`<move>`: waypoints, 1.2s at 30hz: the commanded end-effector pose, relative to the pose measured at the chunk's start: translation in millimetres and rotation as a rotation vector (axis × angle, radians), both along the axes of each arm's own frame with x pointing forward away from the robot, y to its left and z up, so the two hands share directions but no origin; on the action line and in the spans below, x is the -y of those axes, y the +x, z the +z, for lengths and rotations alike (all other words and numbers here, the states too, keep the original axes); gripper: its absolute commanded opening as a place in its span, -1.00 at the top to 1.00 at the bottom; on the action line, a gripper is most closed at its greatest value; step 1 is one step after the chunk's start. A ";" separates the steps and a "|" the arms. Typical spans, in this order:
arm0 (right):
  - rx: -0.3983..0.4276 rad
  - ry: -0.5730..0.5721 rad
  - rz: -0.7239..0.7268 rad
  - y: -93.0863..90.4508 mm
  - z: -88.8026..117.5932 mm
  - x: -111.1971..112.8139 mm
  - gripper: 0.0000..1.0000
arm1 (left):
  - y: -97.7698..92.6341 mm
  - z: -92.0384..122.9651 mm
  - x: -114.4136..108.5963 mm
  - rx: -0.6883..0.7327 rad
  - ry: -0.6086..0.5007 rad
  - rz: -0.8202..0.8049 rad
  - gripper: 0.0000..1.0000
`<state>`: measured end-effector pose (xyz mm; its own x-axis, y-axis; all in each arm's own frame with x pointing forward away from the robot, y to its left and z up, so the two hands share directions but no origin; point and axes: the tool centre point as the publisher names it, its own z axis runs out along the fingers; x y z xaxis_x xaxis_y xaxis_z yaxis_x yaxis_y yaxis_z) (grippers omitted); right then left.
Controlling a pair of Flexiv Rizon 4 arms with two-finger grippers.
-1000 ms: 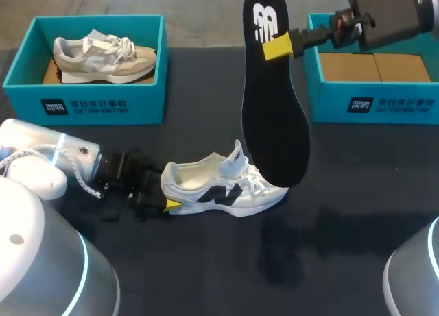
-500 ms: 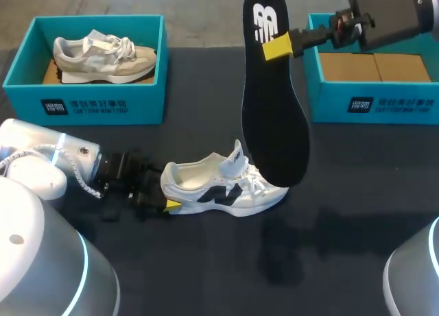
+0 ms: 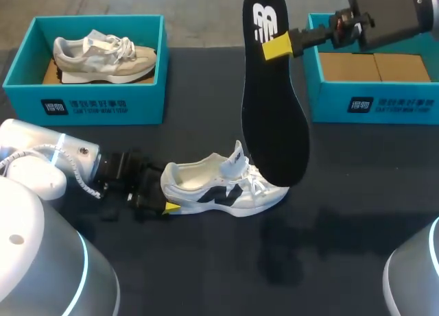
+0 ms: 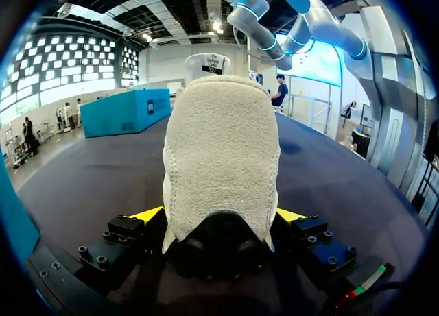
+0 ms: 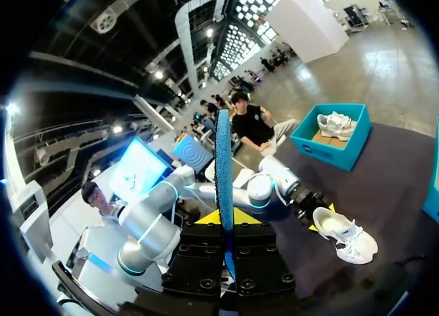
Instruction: Take the shoe out of the shoebox, open the shoe tongue, remove and reinsert the insole, then place the shoe into the shoebox
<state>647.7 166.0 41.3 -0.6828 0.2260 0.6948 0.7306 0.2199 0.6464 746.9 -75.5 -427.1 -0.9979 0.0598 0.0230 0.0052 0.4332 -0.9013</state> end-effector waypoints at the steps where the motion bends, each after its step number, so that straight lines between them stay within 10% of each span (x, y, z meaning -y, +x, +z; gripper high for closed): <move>1: -0.003 -0.002 0.000 1.5 0.1 -2.8 1.00 | 2.4 7.6 -7.0 -0.013 0.037 -0.003 -1.00; 36: -0.003 -0.002 0.000 1.5 0.1 -2.8 1.00 | -7.5 73.6 -38.9 -0.178 0.627 -0.109 -1.00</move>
